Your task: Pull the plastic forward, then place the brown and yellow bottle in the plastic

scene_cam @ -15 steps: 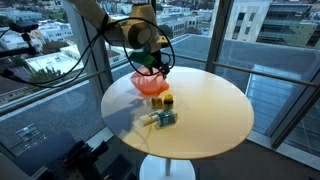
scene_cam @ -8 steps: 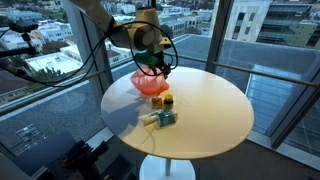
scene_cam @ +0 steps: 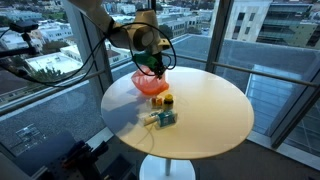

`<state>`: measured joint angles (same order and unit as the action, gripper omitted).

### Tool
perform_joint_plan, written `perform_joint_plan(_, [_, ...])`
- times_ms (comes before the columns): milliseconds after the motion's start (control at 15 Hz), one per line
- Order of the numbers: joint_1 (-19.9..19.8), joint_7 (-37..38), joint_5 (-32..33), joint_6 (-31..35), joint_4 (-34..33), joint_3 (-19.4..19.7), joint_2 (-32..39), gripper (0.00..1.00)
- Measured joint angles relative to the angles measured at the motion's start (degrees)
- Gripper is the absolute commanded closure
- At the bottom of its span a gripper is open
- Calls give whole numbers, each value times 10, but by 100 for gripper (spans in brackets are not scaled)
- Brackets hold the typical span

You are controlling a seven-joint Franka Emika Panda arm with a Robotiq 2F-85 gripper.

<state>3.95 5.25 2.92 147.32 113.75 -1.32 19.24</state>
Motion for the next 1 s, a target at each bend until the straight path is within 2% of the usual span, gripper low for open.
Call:
perform_joint_plan(400, [1,-1,-2,-48,24,-8,-29,97])
perform_joint_plan(1000, [-2,-12,-21,-87,175,-15,-161,98])
